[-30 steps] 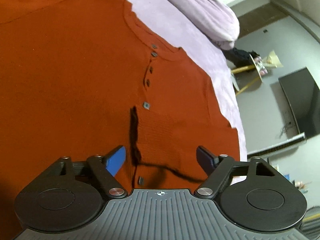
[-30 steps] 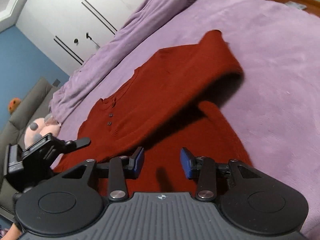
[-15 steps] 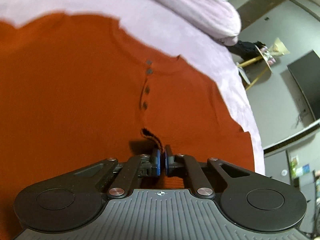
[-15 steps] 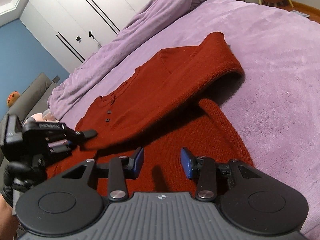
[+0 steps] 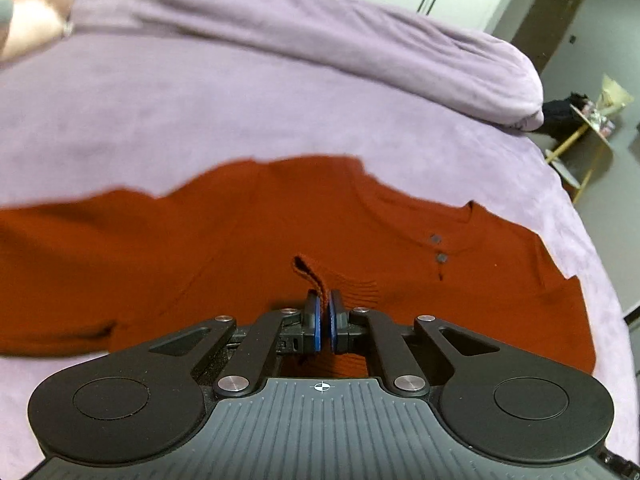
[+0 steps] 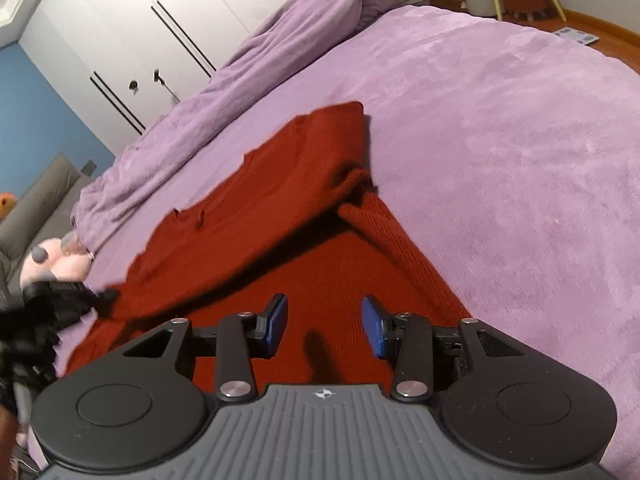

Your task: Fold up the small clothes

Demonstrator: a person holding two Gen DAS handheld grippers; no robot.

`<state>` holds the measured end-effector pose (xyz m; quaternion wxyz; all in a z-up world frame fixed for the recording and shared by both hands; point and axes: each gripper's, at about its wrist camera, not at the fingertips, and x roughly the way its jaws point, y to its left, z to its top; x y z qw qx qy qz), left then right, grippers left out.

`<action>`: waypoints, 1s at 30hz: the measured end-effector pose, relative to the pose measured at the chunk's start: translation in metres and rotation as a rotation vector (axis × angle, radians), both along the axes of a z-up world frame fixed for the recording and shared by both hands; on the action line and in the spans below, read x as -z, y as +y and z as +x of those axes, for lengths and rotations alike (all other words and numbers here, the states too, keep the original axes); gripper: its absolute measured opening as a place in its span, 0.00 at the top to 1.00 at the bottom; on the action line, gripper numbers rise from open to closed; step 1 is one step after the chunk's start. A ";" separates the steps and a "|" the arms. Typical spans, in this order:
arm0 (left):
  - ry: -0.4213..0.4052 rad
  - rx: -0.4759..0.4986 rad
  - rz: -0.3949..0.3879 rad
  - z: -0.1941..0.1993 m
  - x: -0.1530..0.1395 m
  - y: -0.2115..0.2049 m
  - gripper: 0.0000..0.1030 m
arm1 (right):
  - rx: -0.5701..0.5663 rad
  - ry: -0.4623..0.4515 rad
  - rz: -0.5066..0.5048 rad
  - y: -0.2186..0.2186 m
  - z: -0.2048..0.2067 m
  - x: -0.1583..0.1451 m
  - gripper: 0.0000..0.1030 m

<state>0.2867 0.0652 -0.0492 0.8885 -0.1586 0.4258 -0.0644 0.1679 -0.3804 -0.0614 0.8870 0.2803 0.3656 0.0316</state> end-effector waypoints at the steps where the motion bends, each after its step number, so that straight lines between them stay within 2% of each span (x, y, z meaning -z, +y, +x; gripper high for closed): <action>1: 0.013 0.003 -0.035 0.000 0.006 0.005 0.92 | 0.002 -0.007 -0.002 0.000 0.002 -0.003 0.52; 3: 0.041 -0.004 -0.061 0.003 0.017 0.010 0.77 | 0.011 -0.027 -0.018 -0.001 0.010 -0.009 0.49; 5: 0.066 0.009 -0.076 0.009 0.028 0.009 0.69 | 0.022 -0.034 -0.021 -0.003 0.019 -0.012 0.49; 8: 0.083 0.013 -0.124 0.014 0.036 0.007 0.65 | 0.038 -0.029 0.007 -0.007 0.036 -0.012 0.49; 10: 0.092 0.010 -0.147 0.018 0.039 0.007 0.71 | 0.046 -0.022 0.022 -0.008 0.045 -0.011 0.49; 11: 0.095 0.012 -0.146 0.019 0.039 0.007 0.87 | 0.046 -0.020 0.030 -0.007 0.049 -0.009 0.49; 12: 0.097 0.022 -0.141 0.022 0.039 0.005 0.94 | 0.049 -0.016 0.036 -0.006 0.052 -0.007 0.49; 14: 0.092 0.028 -0.125 0.027 0.035 0.002 0.94 | 0.049 -0.005 0.045 -0.004 0.057 -0.002 0.49; 16: 0.044 0.036 -0.073 0.028 0.024 -0.001 0.94 | 0.065 0.010 0.019 -0.002 0.062 0.000 0.49; 18: -0.030 0.038 -0.040 0.031 0.009 -0.001 0.94 | 0.074 0.003 -0.053 0.001 0.064 -0.003 0.49; 21: -0.116 0.005 0.050 0.035 -0.009 0.003 0.94 | 0.065 -0.036 -0.158 0.005 0.068 -0.012 0.49; 23: -0.130 -0.004 0.091 0.039 -0.012 0.006 0.94 | 0.068 -0.066 -0.200 0.006 0.073 -0.018 0.48; 27: -0.122 -0.010 0.099 0.043 -0.008 0.009 0.94 | 0.025 -0.069 -0.225 0.009 0.103 -0.024 0.46; 30: -0.112 -0.007 0.109 0.041 -0.003 0.008 0.94 | -0.009 -0.027 -0.298 0.017 0.139 -0.018 0.46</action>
